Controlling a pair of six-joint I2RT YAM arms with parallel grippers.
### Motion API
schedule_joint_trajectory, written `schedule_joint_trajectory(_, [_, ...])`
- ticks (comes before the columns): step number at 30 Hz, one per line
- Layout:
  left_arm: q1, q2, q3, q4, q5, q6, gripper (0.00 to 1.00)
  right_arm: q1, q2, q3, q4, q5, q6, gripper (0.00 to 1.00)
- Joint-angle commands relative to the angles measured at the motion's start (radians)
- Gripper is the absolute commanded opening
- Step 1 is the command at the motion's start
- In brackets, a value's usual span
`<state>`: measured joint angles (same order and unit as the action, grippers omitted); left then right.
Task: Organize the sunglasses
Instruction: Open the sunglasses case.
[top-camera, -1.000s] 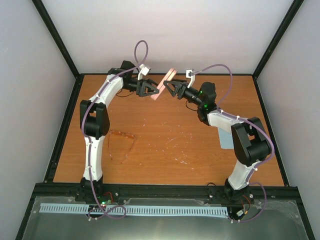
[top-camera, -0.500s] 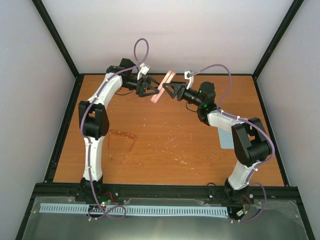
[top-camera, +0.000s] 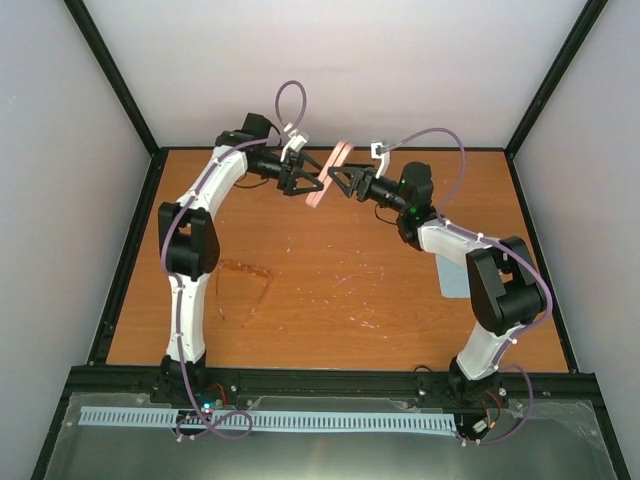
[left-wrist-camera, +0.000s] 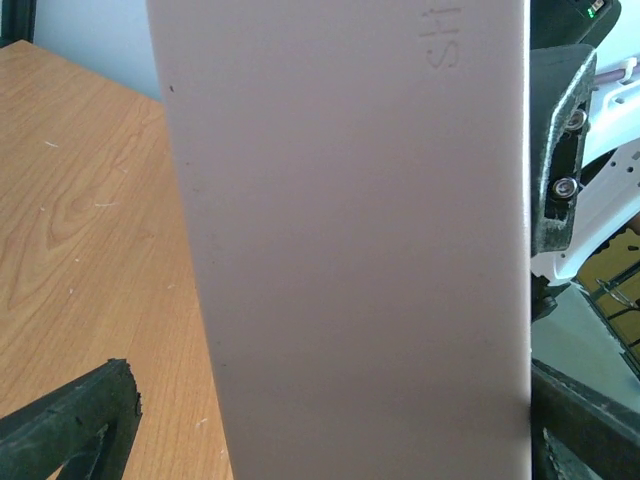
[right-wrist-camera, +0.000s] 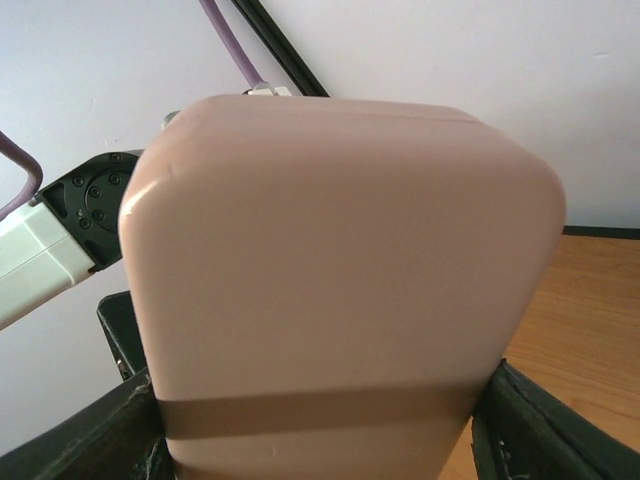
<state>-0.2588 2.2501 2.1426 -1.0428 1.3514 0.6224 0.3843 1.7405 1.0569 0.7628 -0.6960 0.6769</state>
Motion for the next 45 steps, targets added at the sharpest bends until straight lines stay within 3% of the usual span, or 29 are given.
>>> schedule_joint_trajectory(1, [0.017,-0.020,0.013,0.079,-0.047,-0.026,1.00,0.008,-0.086,-0.009,0.010,-0.075,-0.018,0.26])
schedule_joint_trajectory(3, [0.030,-0.020,0.010,0.090,-0.058,-0.024,1.00,0.008,-0.103,-0.017,-0.013,-0.079,-0.032,0.19])
schedule_joint_trajectory(13, [0.064,-0.008,0.013,0.059,-0.096,0.046,1.00,0.008,-0.166,-0.064,-0.064,-0.082,-0.049,0.17])
schedule_joint_trajectory(22, [0.063,-0.040,0.018,0.030,0.040,0.015,1.00,0.008,-0.153,-0.078,-0.020,0.062,-0.073,0.16])
schedule_joint_trajectory(32, [0.073,-0.083,-0.090,0.088,-0.121,0.044,1.00,0.008,-0.149,-0.081,-0.003,0.021,-0.023,0.16])
schedule_joint_trajectory(45, [0.109,-0.071,-0.070,0.128,-0.085,0.013,1.00,0.008,-0.155,-0.103,0.008,0.047,-0.023,0.16])
